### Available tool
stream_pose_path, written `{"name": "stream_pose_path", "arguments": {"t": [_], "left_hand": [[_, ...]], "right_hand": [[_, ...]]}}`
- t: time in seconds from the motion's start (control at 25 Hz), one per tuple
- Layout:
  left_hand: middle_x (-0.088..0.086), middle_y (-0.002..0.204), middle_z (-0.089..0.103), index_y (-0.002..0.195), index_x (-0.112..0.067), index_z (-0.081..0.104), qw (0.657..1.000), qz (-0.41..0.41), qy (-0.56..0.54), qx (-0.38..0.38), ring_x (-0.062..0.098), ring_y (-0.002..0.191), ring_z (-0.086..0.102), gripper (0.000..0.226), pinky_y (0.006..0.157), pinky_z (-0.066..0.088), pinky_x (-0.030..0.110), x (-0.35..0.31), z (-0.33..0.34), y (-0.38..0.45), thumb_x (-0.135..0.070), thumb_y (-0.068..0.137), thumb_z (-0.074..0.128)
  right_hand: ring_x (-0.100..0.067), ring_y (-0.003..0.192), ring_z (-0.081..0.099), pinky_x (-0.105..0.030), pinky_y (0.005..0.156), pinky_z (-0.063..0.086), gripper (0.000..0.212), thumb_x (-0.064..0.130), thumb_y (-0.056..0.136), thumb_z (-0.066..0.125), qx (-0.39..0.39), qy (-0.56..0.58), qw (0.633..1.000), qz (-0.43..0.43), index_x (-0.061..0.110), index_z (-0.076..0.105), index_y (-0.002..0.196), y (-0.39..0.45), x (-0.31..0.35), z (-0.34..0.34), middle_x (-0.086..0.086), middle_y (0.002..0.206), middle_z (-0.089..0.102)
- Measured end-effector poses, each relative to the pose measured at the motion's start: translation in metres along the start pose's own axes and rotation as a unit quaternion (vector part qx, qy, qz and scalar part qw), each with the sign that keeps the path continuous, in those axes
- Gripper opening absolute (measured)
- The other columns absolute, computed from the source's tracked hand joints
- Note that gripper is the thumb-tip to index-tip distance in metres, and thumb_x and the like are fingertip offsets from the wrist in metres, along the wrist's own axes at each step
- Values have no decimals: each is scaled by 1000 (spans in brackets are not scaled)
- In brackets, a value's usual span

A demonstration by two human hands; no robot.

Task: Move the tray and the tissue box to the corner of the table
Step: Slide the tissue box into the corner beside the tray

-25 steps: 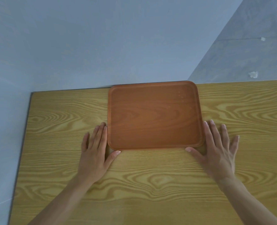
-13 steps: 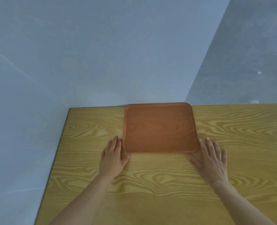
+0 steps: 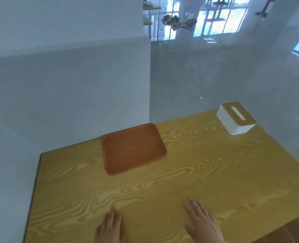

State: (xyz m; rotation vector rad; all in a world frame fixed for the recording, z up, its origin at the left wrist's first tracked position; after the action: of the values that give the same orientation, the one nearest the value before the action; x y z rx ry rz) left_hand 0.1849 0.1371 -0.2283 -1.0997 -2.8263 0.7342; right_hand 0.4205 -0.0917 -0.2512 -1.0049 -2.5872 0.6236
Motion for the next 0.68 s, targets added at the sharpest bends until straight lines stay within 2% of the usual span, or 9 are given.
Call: {"name": "stream_pose_path", "arguments": {"t": [0.04, 0.12, 0.2, 0.24, 0.36, 0.44, 0.56, 0.68], "left_hand": [[10, 143, 58, 128, -20, 67, 1000, 9, 17, 0, 25, 116, 67, 81, 86, 55, 51, -8, 3, -8, -60, 58, 74], [4, 148, 52, 132, -32, 62, 998, 23, 39, 48, 22, 124, 61, 82, 97, 50, 48, -24, 7, -22, -68, 59, 74], [-1, 159, 35, 144, -39, 44, 993, 76, 54, 74, 18, 140, 42, 70, 111, 37, 38, -46, 9, -23, -67, 81, 57], [-1, 159, 33, 147, -39, 39, 988, 113, 46, 96, 17, 143, 38, 65, 112, 34, 34, -60, 9, -22, -64, 89, 48], [4, 154, 44, 148, -31, 41, 971, 189, 43, 140, 22, 140, 42, 65, 112, 36, 35, -113, -2, -16, -64, 92, 43], [4, 152, 48, 146, -31, 43, 959, 233, 60, 151, 25, 139, 44, 66, 111, 38, 39, -150, -15, -6, -67, 91, 42], [3, 156, 40, 146, -28, 44, 935, 298, 88, 169, 25, 142, 40, 69, 114, 35, 42, -219, -37, -2, -70, 91, 43], [1, 152, 45, 143, -26, 49, 917, 359, 99, 144, 22, 140, 42, 67, 114, 35, 40, -294, -68, -1, -68, 91, 49]], "right_hand": [[-13, 154, 1, -39, 119, 25, 79, 52, 89, 51, 19, 5, 1000, 5, 47, 8, 155, -19, -2, 7, 14, 168, -8], [-14, 153, 8, -42, 116, 31, 76, 47, 89, 55, 56, 35, 998, 9, 45, 17, 154, -46, -6, 16, 14, 168, 0], [-19, 148, 27, -41, 111, 37, 63, 48, 90, 55, 79, 65, 994, 22, 41, 33, 149, -72, -14, 14, 11, 166, 20], [-20, 142, 38, -39, 109, 40, 58, 49, 91, 53, 83, 73, 993, 30, 40, 40, 146, -85, -18, 9, 10, 161, 32], [-21, 129, 53, -36, 102, 44, 52, 50, 92, 48, 54, 86, 993, 55, 37, 48, 142, -115, -41, -15, 7, 146, 53], [-20, 125, 56, -36, 101, 44, 49, 50, 94, 46, 36, 84, 994, 65, 35, 49, 141, -126, -58, -36, 5, 142, 57], [-21, 124, 57, -36, 100, 43, 48, 51, 96, 46, -2, 87, 993, 76, 34, 49, 141, -143, -91, -70, 4, 141, 57], [-22, 126, 55, -39, 101, 44, 49, 52, 97, 47, -50, 89, 992, 76, 34, 48, 142, -155, -136, -108, 4, 142, 56]]}}
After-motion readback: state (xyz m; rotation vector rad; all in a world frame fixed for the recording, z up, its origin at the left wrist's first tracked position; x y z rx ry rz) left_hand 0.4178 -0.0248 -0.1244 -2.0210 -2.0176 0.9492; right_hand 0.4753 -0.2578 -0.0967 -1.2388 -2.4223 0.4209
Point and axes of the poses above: each hand's wrist, its own y-axis towards the middle knuckle, its own z-axis out of the palm, x = y × z, the point moved 7 cm from there along y, towards the middle knuckle
